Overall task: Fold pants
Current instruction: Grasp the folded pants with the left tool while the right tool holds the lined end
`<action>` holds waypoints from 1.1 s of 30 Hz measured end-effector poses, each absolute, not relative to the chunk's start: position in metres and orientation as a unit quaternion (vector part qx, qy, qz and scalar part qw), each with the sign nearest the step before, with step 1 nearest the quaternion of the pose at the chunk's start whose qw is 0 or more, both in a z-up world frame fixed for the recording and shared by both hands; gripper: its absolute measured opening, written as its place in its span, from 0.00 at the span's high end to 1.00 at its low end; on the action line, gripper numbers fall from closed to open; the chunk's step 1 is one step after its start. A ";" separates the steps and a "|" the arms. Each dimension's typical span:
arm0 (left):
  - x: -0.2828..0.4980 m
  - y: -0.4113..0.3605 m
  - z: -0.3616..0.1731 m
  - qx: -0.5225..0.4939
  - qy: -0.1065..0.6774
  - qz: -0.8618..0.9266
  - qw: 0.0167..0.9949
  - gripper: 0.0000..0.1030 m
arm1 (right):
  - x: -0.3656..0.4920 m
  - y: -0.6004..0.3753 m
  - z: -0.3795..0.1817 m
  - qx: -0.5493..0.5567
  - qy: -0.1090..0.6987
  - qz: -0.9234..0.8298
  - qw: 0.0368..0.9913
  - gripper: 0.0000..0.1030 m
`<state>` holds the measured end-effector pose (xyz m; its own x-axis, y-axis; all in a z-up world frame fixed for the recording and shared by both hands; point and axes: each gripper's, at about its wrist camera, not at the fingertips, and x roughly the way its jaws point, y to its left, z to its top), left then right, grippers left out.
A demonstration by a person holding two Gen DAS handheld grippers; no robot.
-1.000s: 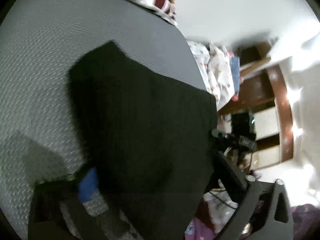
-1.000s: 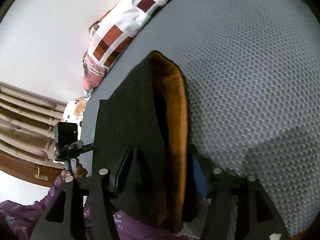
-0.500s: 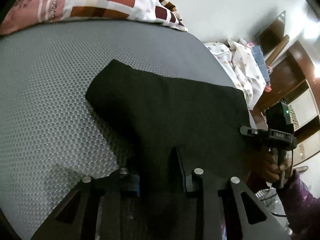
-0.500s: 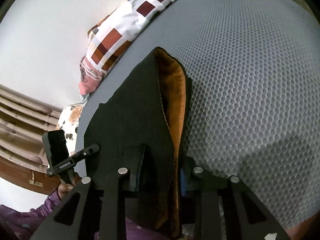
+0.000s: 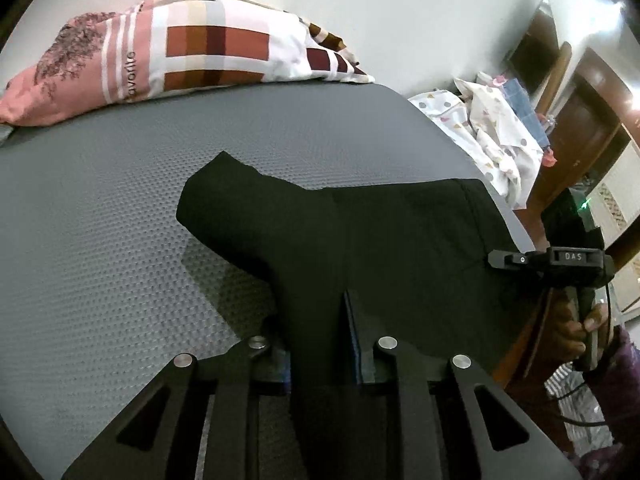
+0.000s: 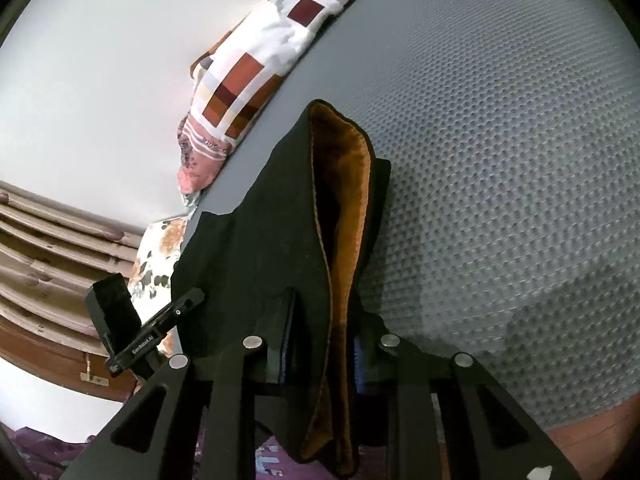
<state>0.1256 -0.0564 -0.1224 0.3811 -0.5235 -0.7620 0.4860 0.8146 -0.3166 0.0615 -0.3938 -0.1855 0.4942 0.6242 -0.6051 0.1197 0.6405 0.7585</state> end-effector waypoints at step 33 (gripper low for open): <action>0.142 0.016 -0.132 -0.037 0.492 -0.257 0.831 0.78 | 0.083 -0.332 -0.182 0.363 0.504 0.179 0.763 0.82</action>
